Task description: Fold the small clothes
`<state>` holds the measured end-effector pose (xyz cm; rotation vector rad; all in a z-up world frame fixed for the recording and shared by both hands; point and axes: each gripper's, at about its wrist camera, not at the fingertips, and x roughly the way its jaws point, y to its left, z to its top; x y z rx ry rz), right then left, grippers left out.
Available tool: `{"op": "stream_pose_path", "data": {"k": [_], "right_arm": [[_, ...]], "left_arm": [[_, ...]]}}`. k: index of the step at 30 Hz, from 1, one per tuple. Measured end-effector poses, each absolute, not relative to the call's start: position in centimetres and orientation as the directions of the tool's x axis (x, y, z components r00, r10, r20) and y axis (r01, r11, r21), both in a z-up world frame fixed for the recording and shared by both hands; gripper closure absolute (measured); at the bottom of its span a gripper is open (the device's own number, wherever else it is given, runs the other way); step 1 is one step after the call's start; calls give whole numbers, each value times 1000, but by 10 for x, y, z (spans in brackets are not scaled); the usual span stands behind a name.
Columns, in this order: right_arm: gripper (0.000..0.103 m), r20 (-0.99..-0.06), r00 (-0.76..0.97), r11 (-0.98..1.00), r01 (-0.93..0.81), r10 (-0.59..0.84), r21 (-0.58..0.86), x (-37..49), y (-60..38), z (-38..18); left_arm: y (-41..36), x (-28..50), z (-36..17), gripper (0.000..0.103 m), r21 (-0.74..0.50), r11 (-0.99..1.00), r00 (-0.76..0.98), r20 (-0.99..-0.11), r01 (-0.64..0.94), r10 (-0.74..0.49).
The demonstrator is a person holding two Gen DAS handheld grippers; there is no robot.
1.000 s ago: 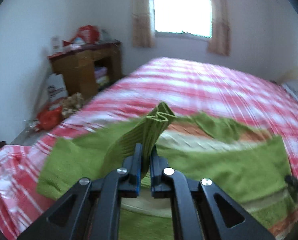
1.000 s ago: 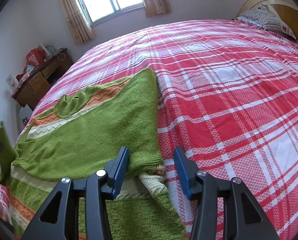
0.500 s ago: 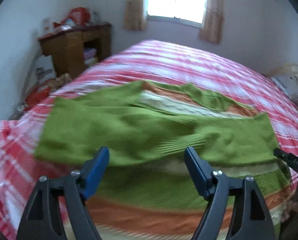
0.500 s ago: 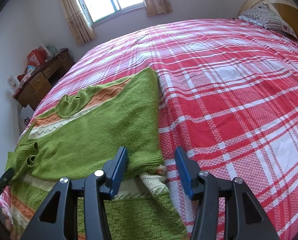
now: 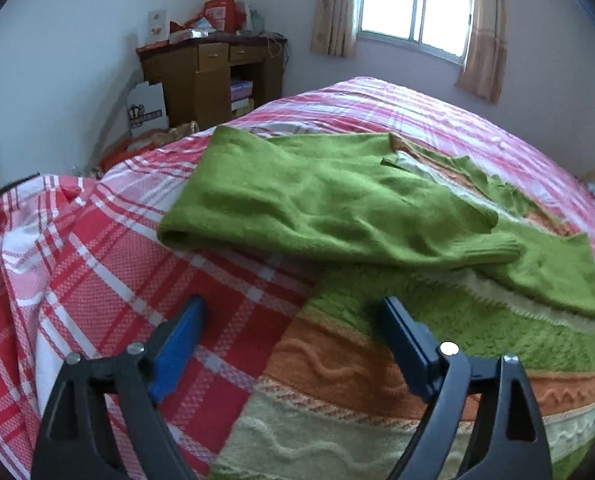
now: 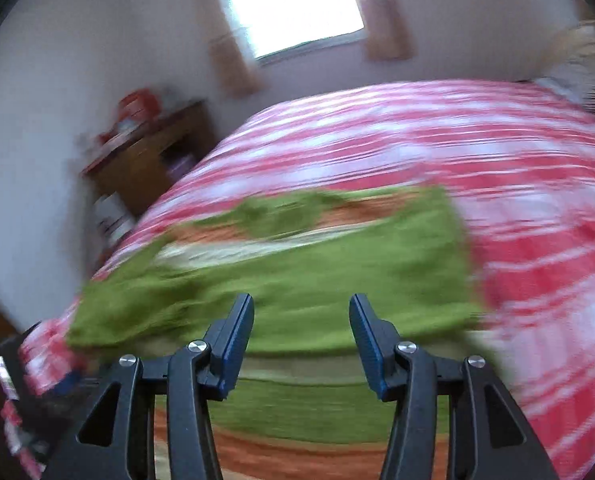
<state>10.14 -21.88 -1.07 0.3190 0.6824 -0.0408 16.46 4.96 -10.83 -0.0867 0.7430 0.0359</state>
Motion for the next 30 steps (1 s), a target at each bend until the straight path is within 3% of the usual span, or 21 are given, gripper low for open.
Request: {"op": "stream_pose_path", "data": {"k": [6,11,15,17,18,19,21,30], "right_arm": [[52,-691,688,942,32,223,336,168,-152,-35],[52,-750,619,957,-5,232,291,199,-117,-64],[52,-744,641,972,-17,189,232,206,-106,-70],[60,-743,645,976,-20,177,215,206,-103,-69],[76,-746,645,981,-22,162,194,205,-102,-69],[86,-751,644,985,-21,145,172,205,-101,-68],[96,-749,644,982,-21,157,187,204,-103,-63],[97,-622,762,981,-85,178,176,189,-110,20]], "left_arm": [[68,156,-108,6,-182,983,762,-640,-20,-103],[73,157,-108,2,-236,972,775,-614,6,-154],[73,157,-108,0,-247,969,779,-604,18,-169],[73,156,-109,0,-249,968,782,-599,19,-170],[73,156,-109,0,-248,969,783,-599,19,-169],[72,156,-109,0,-246,969,783,-599,19,-168],[73,156,-109,0,-249,968,784,-598,20,-169],[72,155,-109,0,-242,970,781,-602,17,-164]]}}
